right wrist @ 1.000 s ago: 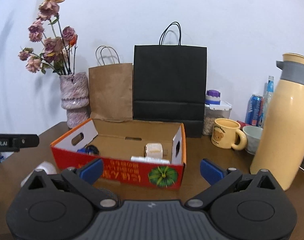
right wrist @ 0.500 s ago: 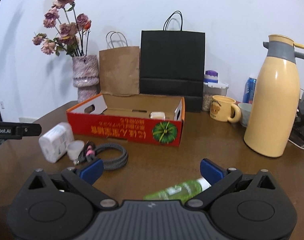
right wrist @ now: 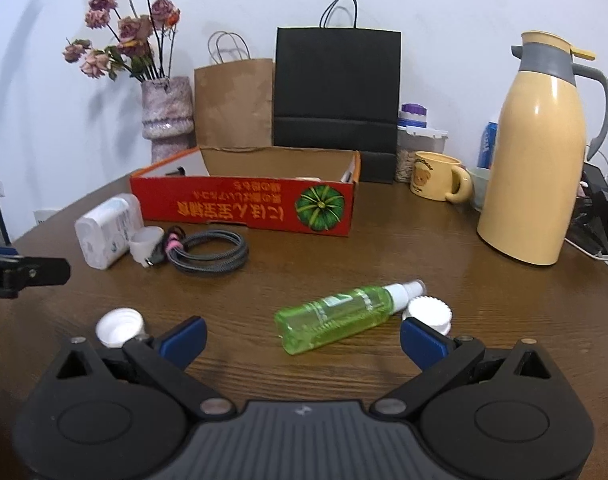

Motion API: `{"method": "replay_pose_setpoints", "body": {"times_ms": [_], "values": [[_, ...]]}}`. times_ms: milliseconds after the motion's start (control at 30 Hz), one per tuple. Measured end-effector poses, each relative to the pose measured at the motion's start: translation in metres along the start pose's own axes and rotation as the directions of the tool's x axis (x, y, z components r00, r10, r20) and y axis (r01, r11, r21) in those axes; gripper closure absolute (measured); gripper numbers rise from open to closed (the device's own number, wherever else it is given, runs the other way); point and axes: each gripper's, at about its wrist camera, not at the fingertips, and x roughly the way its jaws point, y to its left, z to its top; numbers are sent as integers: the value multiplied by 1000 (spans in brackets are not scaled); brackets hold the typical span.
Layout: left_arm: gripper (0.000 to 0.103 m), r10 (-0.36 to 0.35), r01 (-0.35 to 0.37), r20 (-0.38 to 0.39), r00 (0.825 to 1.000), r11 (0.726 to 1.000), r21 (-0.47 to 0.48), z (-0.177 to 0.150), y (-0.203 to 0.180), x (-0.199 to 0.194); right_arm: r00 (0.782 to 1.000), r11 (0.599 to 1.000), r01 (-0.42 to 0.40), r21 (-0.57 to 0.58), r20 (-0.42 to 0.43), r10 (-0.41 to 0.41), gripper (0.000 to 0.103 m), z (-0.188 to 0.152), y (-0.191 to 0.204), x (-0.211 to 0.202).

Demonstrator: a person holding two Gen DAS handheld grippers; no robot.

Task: Organize rigid objects
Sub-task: 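Lower the left gripper onto the white round lid and close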

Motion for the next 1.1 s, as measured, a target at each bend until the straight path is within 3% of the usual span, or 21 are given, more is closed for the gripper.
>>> {"method": "replay_pose_setpoints", "body": {"times_ms": [300, 600, 767, 833, 1100], "values": [[0, -14, 16, -49, 999, 999, 35, -6, -26, 14, 999, 998, 32, 49, -17, -31, 0, -6, -24, 15], [0, -22, 28, -98, 995, 998, 54, -12, -46, 37, 999, 996, 9, 93, -48, -5, 0, -12, -32, 24], [9, -22, 28, -123, 992, 999, 42, -13, -48, 48, 998, 994, 10, 107, -66, -3, 0, -12, -33, 27], [18, -24, 29, -133, 991, 999, 41, -14, -49, 51, 998, 994, 12, 109, -70, -4, 0, -12, -32, 28], [25, -38, 44, -132, 991, 998, 46, -18, -50, 52, 996, 993, 18, 113, -84, -8, 0, -12, -32, 30]]}}
